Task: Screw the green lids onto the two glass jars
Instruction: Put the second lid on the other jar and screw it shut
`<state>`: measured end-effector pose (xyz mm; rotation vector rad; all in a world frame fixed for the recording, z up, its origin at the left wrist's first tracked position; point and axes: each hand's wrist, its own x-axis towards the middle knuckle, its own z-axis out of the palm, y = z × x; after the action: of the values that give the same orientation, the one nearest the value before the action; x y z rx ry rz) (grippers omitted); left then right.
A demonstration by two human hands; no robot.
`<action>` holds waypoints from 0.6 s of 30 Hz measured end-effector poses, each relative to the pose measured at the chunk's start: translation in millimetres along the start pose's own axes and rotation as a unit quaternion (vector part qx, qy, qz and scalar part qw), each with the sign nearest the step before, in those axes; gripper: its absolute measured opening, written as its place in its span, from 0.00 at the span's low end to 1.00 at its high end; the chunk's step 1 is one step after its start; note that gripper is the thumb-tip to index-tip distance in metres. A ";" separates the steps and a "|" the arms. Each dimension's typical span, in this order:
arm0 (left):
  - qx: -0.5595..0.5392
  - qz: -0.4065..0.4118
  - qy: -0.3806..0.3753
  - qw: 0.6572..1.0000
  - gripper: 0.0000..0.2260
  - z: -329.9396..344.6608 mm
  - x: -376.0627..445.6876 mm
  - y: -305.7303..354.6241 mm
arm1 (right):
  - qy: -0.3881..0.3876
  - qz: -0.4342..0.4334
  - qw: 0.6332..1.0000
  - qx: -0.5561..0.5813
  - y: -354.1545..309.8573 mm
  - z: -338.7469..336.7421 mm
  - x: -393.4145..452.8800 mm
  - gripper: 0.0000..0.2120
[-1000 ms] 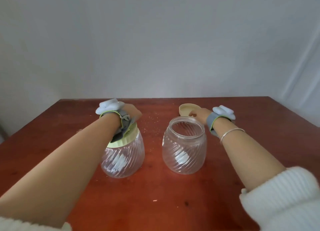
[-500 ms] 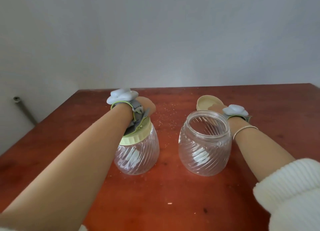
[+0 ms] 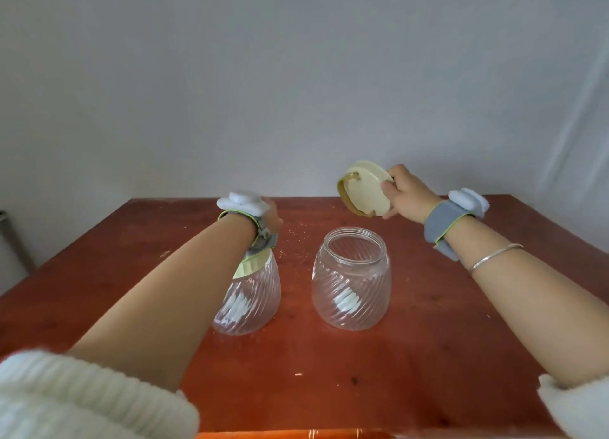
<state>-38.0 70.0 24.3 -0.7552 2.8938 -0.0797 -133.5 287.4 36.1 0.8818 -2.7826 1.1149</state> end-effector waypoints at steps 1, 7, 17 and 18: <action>-0.022 0.027 0.057 0.998 0.21 -1.2 -3.7 4.4 | 0.011 -0.011 0.999 0.045 -5.6 -1.5 -5.4 0.07; -0.498 0.173 0.070 0.847 0.20 -1.8 -49.3 41.9 | 0.003 0.031 0.935 0.354 -19.3 5.9 -29.9 0.15; -0.621 0.018 -0.083 0.779 0.15 20.0 -52.4 56.8 | -0.149 -0.086 0.984 -0.043 -11.9 15.8 -51.3 0.32; -0.605 0.018 -0.080 0.792 0.16 20.0 -54.2 57.9 | -0.169 -0.084 0.980 -0.059 -9.7 16.0 -50.9 0.35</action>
<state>-16.0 146.8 6.4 -0.7283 2.4686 1.8539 -82.9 296.7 19.3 1.3763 -2.9183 0.8348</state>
